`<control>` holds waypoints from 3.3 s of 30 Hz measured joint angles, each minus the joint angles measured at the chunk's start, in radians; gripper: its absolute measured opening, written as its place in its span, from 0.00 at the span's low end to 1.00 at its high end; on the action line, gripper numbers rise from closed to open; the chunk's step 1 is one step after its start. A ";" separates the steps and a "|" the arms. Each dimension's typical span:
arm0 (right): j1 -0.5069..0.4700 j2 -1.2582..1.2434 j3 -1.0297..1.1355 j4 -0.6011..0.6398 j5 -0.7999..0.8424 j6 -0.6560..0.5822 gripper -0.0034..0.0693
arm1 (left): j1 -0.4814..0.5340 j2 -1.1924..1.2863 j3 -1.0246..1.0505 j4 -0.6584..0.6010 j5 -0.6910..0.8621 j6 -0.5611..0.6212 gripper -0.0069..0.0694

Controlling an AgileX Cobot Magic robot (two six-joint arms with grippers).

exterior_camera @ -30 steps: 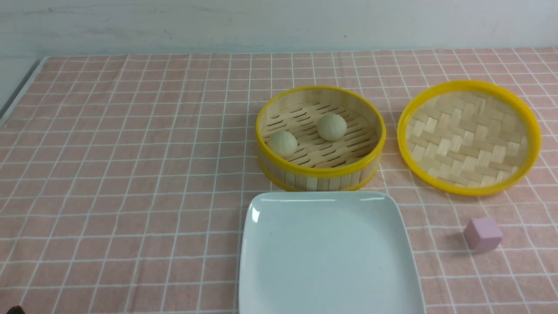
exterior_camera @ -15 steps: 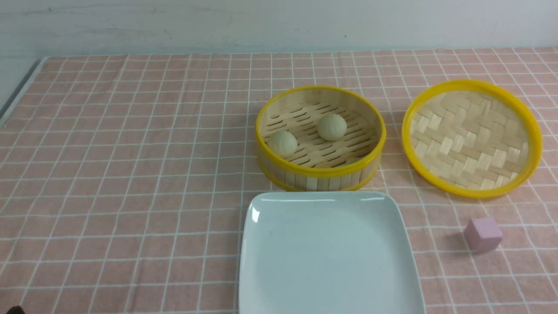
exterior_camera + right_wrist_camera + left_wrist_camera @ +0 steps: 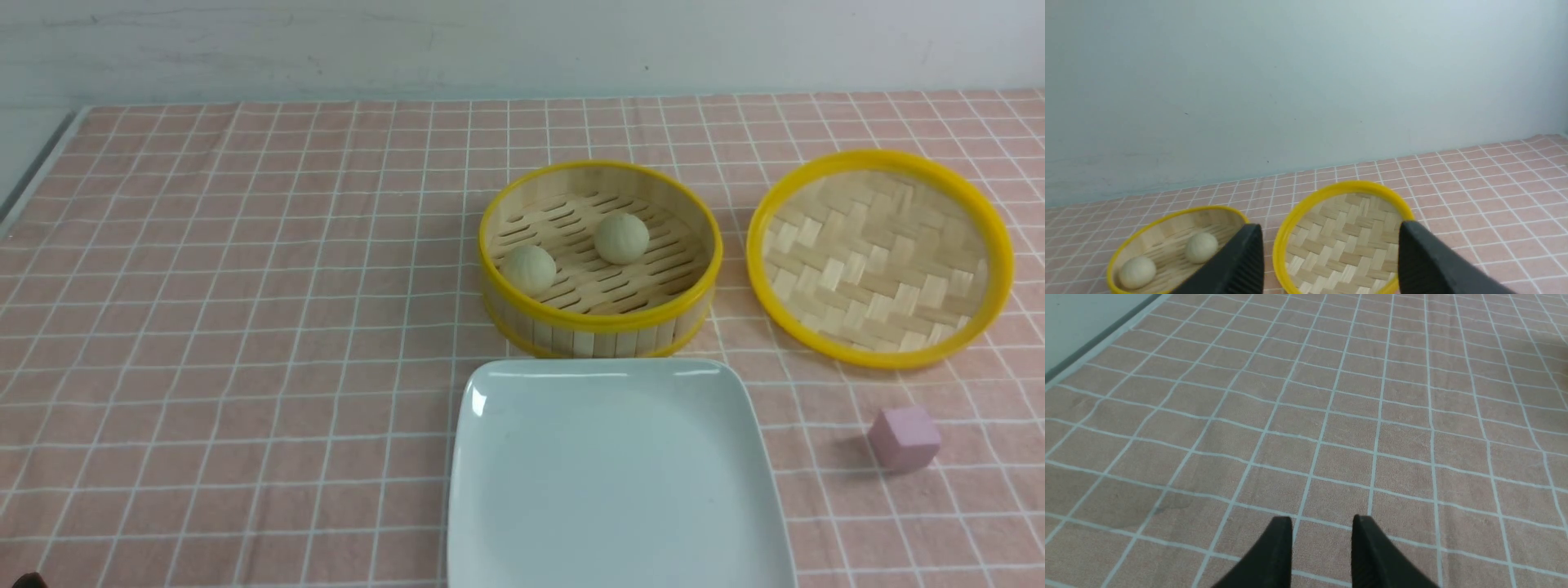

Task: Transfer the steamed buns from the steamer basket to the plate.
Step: Use the right arm to grab the steamed stuffed bun that is closest to it

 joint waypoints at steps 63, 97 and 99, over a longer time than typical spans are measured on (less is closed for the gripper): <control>0.000 0.000 -0.002 0.075 0.041 0.000 0.65 | 0.000 0.000 0.004 -0.381 -0.202 -0.001 0.41; 0.002 0.319 -0.093 0.459 0.169 -0.589 0.65 | 0.000 -0.001 -0.359 -0.580 0.080 0.283 0.60; 0.002 0.372 -0.149 0.476 0.196 -0.628 0.65 | 0.000 -0.001 -0.394 -0.591 0.130 0.301 0.58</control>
